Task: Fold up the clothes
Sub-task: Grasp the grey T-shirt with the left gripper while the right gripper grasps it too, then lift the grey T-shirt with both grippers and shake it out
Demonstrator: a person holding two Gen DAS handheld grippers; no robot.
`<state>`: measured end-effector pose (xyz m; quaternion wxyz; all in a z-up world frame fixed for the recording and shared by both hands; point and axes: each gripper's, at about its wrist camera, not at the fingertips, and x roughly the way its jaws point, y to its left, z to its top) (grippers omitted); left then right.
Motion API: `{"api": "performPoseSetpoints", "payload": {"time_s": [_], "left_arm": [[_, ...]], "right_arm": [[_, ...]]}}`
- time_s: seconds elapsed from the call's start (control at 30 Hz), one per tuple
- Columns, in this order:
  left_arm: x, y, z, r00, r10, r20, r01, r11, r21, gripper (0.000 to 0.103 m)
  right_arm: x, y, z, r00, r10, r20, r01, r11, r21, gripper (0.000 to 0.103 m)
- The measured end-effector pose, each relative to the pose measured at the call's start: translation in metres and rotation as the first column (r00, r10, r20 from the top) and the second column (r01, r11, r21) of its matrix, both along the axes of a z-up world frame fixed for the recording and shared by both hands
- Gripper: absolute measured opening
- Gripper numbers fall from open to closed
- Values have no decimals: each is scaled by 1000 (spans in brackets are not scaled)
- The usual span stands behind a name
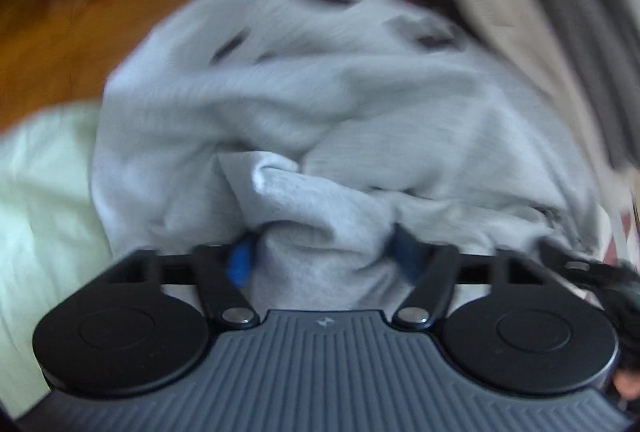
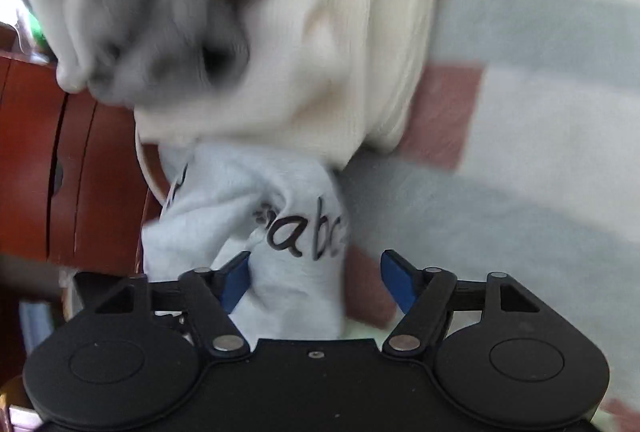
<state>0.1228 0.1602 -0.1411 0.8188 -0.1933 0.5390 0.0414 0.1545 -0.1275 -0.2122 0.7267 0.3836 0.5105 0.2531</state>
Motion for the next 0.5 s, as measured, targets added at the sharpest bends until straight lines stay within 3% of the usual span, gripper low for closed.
{"api": "performPoseSetpoints", "payload": {"time_s": [0.03,0.17,0.3,0.43,0.5], "left_arm": [[-6,-5,8,999,-36,38,35,999,17,52],[-33,-15,32,980,-135,143,131,991,42,26],[-54,-24,63,955,-156,254,161,987,2,16],[-74,-68,117,878,-254,405,226,967,116,12],[-74,-90,143,835,-272,477,243,962,123,11]], "right_arm": [[-9,4,7,998,27,60,-25,999,-25,10],[-47,-2,53,960,57,274,-26,993,-116,10],[-75,-27,121,900,52,433,9,990,-138,9],[-106,-54,184,831,68,552,80,968,-239,9],[-115,-72,210,810,17,587,143,964,-224,9]]}}
